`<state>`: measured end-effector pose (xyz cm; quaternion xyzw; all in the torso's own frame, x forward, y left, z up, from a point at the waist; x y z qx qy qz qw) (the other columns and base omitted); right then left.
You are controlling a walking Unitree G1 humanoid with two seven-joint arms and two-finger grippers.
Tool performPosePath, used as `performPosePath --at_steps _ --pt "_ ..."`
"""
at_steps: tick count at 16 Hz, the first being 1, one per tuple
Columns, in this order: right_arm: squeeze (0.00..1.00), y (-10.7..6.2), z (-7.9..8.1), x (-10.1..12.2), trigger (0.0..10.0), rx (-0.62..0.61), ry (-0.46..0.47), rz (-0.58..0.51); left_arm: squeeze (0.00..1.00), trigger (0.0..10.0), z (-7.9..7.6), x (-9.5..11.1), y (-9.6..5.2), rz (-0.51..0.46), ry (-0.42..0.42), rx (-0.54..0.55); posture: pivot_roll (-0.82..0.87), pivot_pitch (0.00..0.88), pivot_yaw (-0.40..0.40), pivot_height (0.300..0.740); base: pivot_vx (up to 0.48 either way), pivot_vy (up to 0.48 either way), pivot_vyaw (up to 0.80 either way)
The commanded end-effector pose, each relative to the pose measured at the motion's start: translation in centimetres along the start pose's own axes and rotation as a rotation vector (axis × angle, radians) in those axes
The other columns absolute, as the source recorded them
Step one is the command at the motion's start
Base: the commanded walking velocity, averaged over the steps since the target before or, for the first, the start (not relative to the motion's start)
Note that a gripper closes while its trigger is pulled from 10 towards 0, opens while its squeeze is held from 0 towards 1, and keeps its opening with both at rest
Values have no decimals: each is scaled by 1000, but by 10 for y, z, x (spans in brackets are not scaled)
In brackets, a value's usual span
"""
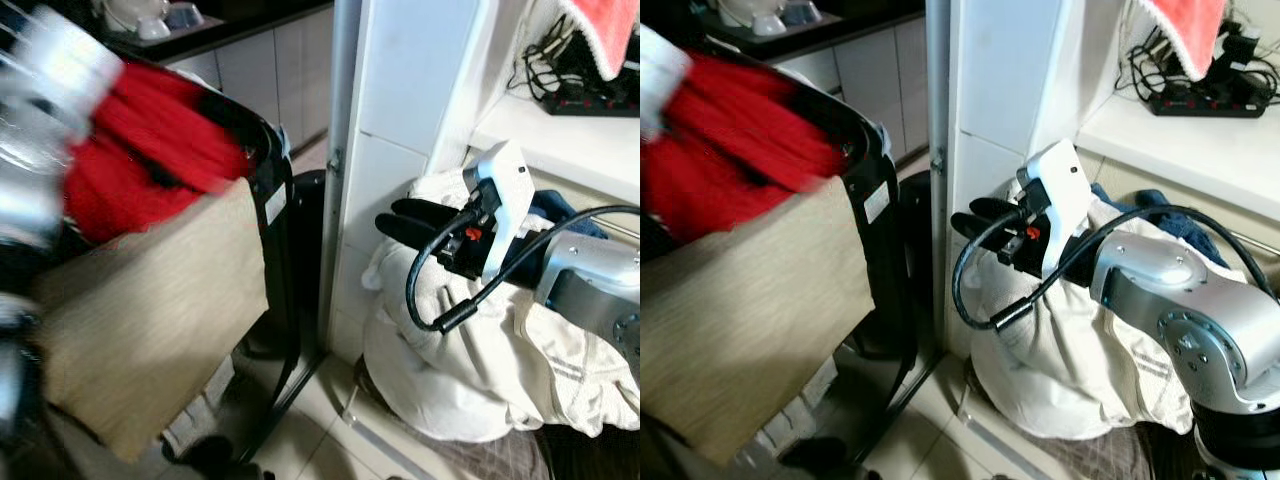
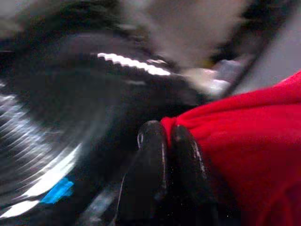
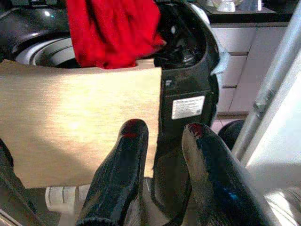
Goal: Clothes washing
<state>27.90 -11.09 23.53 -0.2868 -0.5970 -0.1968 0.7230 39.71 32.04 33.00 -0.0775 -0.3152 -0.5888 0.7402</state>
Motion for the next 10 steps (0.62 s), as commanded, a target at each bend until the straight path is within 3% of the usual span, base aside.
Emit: performPosePath --at_steps 1,2,3,4,5,10 --pt "0 -1 4 5 10000 11 -31 -9 0 10000 -18 -11 0 38 3 -83 -80 0 21 740 0 0 0" --pt "0 -1 4 5 10000 11 -31 -9 0 10000 -18 -11 0 38 3 -83 -80 0 21 740 0 0 0" --pt "0 0 10 5 10000 40 -39 -10 0 10000 -37 -26 -3 94 -3 -164 -83 0 21 740 0 0 0" --pt "0 -1 14 6 10000 63 -48 -10 843 10000 -42 -36 -4 137 -41 -168 -86 0 23 740 0 0 0" --pt "0 -1 15 6 10000 66 -51 -9 1000 10000 -43 -38 -3 145 -52 -167 -86 0 21 740 0 0 0" --pt "0 -2 15 4 10000 65 -50 -2 1000 10000 -48 -42 0 159 -71 -204 -84 0 20 740 0 0 0"
Point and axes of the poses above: a point about 5 cm out from each wrist's last joint towards the gripper, its own y axis pointing out of the wrist towards the gripper, its own x axis along the axis of the wrist's last joint, z = x × y, the point moved 4 cm from there along y, pointing out of the wrist towards the gripper, and after that the axes turned 7 degrees about y, right-handed, at the moved point
